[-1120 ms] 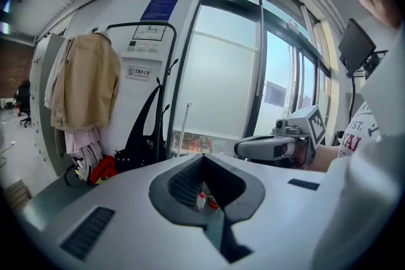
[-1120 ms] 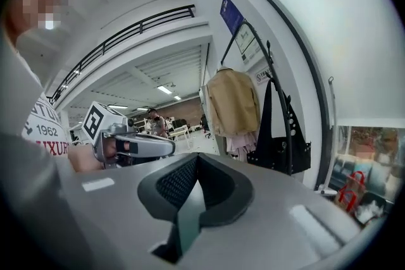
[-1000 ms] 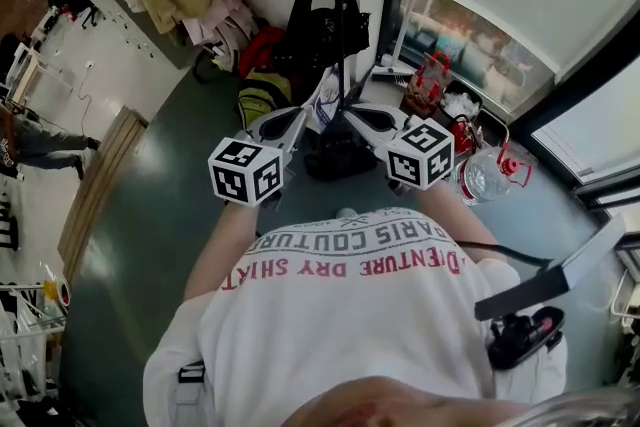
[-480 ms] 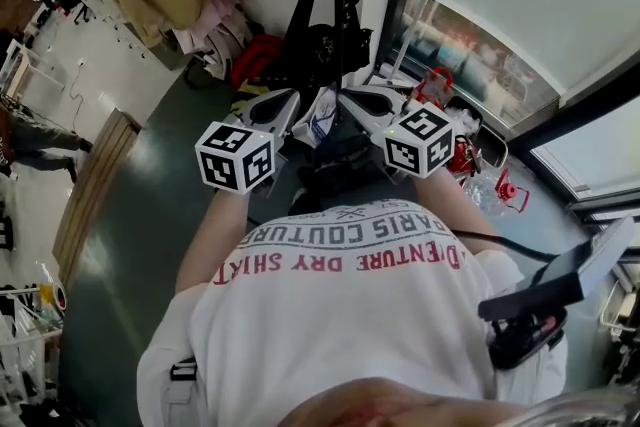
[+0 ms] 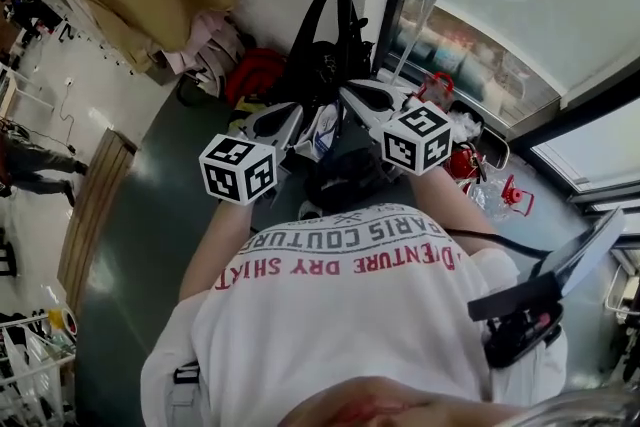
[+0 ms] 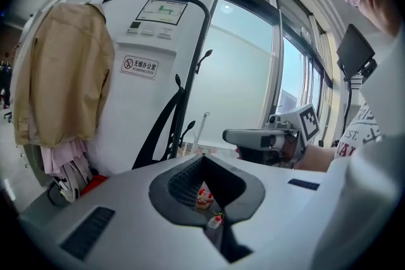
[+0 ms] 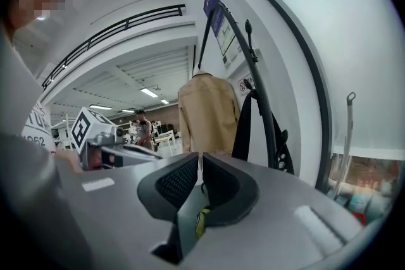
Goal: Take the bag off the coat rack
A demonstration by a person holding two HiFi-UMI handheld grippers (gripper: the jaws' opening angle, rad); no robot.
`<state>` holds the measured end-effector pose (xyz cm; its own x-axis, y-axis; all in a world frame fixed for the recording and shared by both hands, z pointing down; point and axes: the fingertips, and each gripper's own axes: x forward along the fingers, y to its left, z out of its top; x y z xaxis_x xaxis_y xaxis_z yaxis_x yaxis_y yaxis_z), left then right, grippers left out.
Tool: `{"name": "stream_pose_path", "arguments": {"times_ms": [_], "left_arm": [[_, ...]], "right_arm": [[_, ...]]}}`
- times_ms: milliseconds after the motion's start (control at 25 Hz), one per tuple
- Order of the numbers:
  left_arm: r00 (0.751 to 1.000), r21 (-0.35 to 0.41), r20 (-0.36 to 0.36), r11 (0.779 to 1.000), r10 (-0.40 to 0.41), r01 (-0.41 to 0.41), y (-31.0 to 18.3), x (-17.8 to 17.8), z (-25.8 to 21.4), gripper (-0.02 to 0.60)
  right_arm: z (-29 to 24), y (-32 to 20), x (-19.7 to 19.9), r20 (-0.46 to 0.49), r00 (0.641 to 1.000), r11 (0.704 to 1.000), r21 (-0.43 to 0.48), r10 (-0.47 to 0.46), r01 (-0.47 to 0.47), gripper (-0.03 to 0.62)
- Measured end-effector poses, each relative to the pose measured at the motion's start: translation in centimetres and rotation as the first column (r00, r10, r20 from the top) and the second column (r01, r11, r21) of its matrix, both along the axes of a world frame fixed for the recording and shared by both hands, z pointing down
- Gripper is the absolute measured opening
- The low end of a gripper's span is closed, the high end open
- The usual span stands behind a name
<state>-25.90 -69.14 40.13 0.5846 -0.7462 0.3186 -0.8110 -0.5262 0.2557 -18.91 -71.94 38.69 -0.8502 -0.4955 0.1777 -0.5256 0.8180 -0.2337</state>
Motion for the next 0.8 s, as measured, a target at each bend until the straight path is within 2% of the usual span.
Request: {"name": "stream_pose_path", "arguments": {"times_ms": [160,280,440,520,640,800], "left_arm": [[1.000,-0.005,-0.005,1.000,0.006,-0.006,-2.2,-2.4,-0.1,0.002],[1.000,0.004,-0.004,1.000,0.010,-0.010,-3.8,-4.3,-0.6,0.002],[1.000,0.003,-0.006,1.000,0.007,-0.007,-6.3,-7.1,-0.7,0.002],[1.000,0.002,-0.011,1.000,0.007,-0.007,-7.5,-8.4,-0.8,0.002],[1.000,-0.009,-0.018,1.000,0.025,-0.025,-9.1,-9.6,-0.5,0.002],[0.998,-0.028,-0.049,0.998,0.047,-0.049,-10.7,-10.7,0.1,0.002]], "right_arm": [[-1.9,-4.2,-2.2,0.041,0.999,0.999,0.038,0.036,-0.038,0.003],[-3.5,-8.3,-3.1,0.079,0.989,0.989,0.071,0.124,-0.130,0.014],[-4.2,-12.8,-4.3,0.094,0.968,0.965,0.105,0.231,-0.240,0.109],[-3.9,-14.7,-4.9,0.098,0.954,0.952,0.093,0.284,-0.293,0.164],[-2.4,-17.4,-5.4,0.084,0.927,0.928,0.048,0.366,-0.370,0.181],[-1.2,-19.8,-6.8,0.086,0.914,0.917,0.009,0.397,-0.399,0.181]]}}
